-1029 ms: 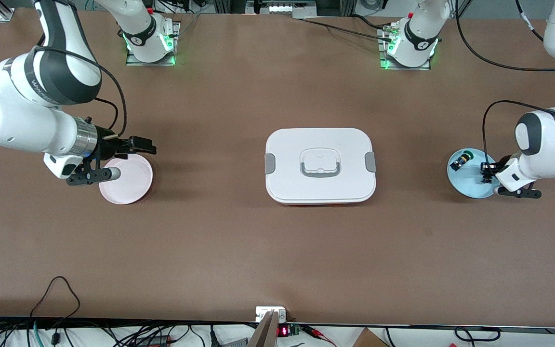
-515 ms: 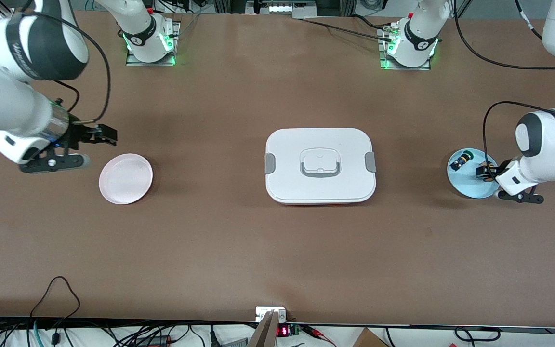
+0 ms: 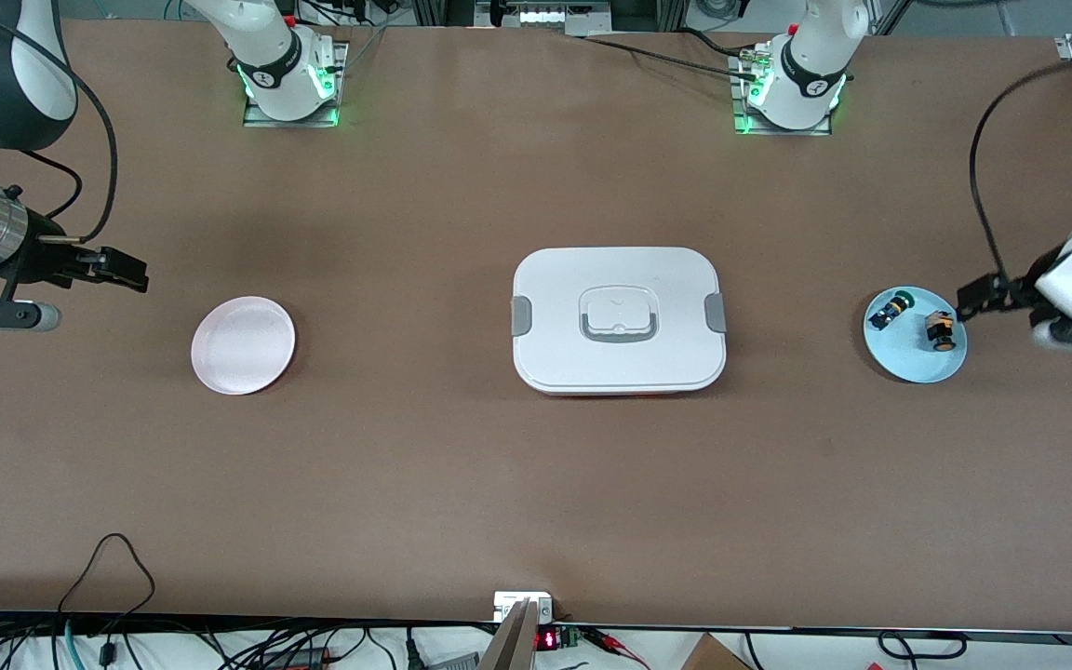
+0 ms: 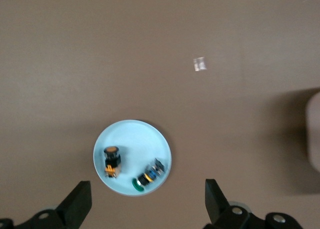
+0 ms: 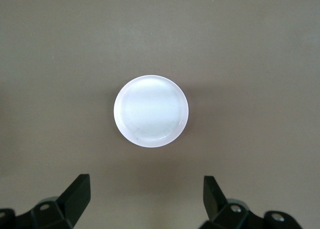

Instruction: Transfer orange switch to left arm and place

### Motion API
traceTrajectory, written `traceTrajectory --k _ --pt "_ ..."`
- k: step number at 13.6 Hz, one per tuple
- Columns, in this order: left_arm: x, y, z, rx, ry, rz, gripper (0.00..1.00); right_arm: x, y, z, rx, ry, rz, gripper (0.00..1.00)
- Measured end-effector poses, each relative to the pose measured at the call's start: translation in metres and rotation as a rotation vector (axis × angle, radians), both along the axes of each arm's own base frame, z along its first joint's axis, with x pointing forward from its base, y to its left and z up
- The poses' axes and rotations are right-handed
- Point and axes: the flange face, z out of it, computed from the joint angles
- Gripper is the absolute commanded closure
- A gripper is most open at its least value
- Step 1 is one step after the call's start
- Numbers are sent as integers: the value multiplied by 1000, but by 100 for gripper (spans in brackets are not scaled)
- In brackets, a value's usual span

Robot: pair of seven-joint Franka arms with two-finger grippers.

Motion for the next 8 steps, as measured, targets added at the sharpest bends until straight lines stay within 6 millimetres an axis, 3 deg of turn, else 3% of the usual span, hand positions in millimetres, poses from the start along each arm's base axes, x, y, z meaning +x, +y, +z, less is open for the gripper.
traceTrajectory --k 2,4,6,8 --pt "-24 -20 49 -2 -2 34 0 -3 5 11 -1 -13 -15 0" --pt "-38 -36 75 0 -12 46 0 -11 0 29 0 -23 -17 0" --pt "-39 -38 76 0 -10 50 0 -24 -14 42 0 -3 -25 0" --pt "-37 -37 70 -2 0 51 0 -31 -31 36 5 -2 -5 0"
